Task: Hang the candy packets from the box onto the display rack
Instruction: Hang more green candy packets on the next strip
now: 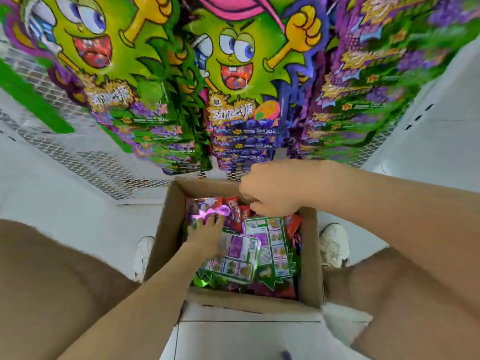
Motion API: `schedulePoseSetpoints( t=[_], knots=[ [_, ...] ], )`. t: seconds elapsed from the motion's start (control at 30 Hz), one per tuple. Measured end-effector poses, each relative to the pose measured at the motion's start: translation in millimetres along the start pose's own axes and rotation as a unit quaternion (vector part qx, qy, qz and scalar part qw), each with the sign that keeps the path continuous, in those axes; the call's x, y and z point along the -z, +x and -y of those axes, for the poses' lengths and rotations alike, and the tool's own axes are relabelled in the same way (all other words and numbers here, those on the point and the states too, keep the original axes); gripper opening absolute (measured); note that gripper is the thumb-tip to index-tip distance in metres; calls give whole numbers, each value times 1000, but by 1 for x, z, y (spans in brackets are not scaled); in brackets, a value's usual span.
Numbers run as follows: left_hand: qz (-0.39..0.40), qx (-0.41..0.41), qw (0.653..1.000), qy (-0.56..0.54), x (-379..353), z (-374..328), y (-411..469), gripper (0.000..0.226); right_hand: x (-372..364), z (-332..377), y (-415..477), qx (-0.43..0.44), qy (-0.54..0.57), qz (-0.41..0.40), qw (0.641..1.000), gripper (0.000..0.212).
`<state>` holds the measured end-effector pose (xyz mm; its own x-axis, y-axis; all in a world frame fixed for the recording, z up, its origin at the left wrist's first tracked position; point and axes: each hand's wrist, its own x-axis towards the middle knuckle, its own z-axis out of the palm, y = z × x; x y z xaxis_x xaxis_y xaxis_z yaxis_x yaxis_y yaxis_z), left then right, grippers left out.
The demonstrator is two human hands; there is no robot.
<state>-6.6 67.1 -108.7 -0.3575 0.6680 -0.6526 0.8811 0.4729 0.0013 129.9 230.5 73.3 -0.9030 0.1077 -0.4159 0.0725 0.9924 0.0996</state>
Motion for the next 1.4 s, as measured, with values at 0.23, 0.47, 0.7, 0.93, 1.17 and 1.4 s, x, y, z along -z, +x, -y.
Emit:
schedulePoseSetpoints(
  t=[0.23,0.47,0.7,0.93,1.17,1.4],
  knots=[
    [-9,-25,997,67,-3,2,4,101,10,7,-5,-26,69,51,996,9],
    [14,-74,987,-141,44,16,-26,66,40,21,-15,-3,68,77,995,15],
    [-53,-116,940,-316,136,20,-87,65,63,40,-33,12,121,75,990,45],
    [-37,53,783,-619,181,31,-146,25,83,50,-47,29,189,-9,982,48],
    [-86,121,860,-488,218,60,-198,54,105,27,-52,-20,235,-204,950,23],
    [-494,-18,776,-392,272,71,-220,33,148,37,-46,-96,339,-392,850,20]
  ],
)
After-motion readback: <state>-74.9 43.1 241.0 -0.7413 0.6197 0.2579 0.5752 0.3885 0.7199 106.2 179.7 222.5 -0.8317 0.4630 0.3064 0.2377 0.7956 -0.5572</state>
